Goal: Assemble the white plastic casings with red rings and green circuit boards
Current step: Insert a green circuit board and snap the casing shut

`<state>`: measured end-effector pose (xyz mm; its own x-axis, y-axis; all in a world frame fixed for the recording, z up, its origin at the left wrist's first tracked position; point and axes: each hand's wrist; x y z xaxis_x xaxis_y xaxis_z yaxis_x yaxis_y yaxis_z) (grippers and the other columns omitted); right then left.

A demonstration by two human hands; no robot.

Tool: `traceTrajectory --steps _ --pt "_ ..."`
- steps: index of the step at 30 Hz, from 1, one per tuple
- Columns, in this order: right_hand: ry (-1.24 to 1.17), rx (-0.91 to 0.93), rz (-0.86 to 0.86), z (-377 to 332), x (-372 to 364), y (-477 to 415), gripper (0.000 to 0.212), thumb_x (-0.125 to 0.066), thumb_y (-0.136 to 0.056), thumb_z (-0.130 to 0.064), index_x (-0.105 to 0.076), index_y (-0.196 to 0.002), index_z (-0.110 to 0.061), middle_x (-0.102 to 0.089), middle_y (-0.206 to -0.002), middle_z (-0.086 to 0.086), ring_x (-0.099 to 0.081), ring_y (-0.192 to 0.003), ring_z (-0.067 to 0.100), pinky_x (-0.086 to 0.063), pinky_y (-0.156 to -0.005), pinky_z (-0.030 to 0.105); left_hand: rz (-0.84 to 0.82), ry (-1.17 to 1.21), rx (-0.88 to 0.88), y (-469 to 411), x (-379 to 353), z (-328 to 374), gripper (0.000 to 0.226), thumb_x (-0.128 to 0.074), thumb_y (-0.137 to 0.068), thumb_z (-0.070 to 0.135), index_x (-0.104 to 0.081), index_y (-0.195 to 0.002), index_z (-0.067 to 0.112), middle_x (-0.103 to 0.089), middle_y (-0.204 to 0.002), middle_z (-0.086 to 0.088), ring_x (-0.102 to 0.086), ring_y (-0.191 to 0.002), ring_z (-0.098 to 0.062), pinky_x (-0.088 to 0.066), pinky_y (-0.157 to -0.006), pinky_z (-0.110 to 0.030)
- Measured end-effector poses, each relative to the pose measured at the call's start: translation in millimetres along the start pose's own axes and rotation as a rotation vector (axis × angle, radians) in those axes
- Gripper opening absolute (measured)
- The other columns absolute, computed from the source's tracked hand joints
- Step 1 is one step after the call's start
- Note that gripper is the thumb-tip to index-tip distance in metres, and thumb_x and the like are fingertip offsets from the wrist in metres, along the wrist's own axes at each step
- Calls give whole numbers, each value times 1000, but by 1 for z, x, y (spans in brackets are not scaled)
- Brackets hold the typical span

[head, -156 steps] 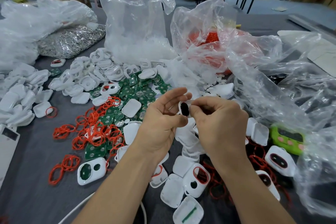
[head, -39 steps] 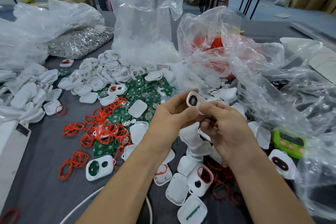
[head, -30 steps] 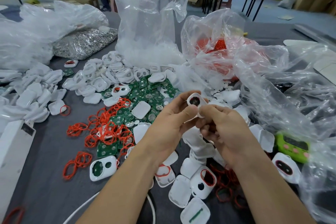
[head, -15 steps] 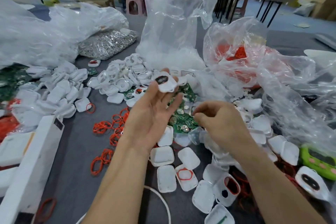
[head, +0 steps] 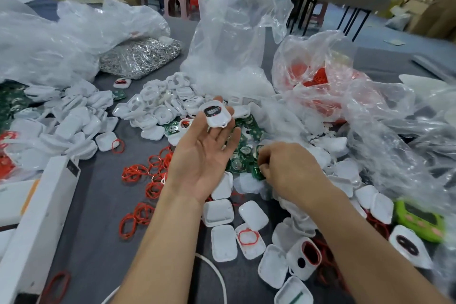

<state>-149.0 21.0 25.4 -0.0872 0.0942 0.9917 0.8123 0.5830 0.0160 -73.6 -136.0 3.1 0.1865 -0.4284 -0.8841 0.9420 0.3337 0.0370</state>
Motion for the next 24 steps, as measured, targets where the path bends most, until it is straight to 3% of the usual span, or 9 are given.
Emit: traceTrajectory --steps 2,5,8,11,15,17,19,21,24 --pt "19 -54 100 6 -1 3 22 -66 -89 -15 -76 -101 -31 -75 -96 -4 -67 -92 22 -45 -81 29 -17 -1 9 1 -1 -2 37 -57 -95 36 -74 -120 16 -74 -114 -5 -70 -97 -18 -58 -89 -35" --pt "-208 -207 259 28 6 4 29 -61 -94 -15 -76 -112 -32 -74 -112 5 -65 -105 29 -53 -95 39 -38 -4 25 3 -3 -6 37 -58 -94 35 -74 -120 15 -74 -112 -6 -69 -96 -18 -59 -89 -34" --pt "-100 -248 82 51 6 3 47 -61 -92 -15 -59 -137 -26 -63 -133 11 -55 -122 34 -47 -101 41 -54 -10 61 3 -7 -11 38 -59 -93 33 -73 -122 13 -73 -110 -8 -68 -94 -19 -59 -87 -34" --pt "29 -174 -44 59 4 3 51 -59 -95 -28 -47 -144 -24 -63 -134 11 -54 -123 34 -48 -97 41 -73 -37 99 3 -8 -19 35 -57 -94 32 -76 -117 14 -74 -107 -7 -69 -95 -18 -59 -86 -34" --pt "-403 -157 -9 69 9 5 48 -76 -85 -37 -64 -132 -35 -70 -118 -11 -65 -107 8 -49 -87 25 -91 -84 119 2 -8 -25 37 -55 -95 33 -78 -116 14 -75 -105 -6 -71 -94 -17 -59 -88 -34" --pt "-608 -195 21 73 9 7 46 -81 -82 -35 -69 -126 -36 -69 -111 -19 -65 -102 -2 -49 -89 21 -95 -91 120 1 -8 -26 37 -54 -96 33 -78 -117 13 -76 -106 -7 -72 -94 -18 -59 -87 -34" --pt "-544 -276 133 82 8 7 44 -78 -82 -38 -70 -125 -35 -66 -115 -18 -65 -103 7 -48 -89 26 -96 -96 126 0 -9 -28 37 -54 -97 32 -77 -119 12 -75 -109 -9 -72 -94 -19 -59 -87 -35" --pt "-433 -340 132 88 6 8 39 -72 -86 -42 -72 -121 -26 -69 -118 -11 -65 -104 18 -48 -86 32 -89 -107 132 0 -9 -30 37 -55 -96 31 -76 -119 11 -75 -110 -10 -71 -95 -20 -59 -87 -36" --pt "-398 -321 150 93 0 10 22 -65 -94 -33 -73 -103 -14 -76 -101 2 -67 -92 23 -55 -84 40 -77 -137 137 0 -10 -34 37 -57 -96 31 -74 -121 10 -74 -112 -11 -71 -96 -21 -59 -87 -36"
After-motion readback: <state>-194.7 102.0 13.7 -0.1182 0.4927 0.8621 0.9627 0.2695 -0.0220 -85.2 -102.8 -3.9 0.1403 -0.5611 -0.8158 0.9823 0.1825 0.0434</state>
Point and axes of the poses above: each hand's wrist, its own y-axis away from the middle knuckle, its own x-axis out of the back of the hand, z = x × y
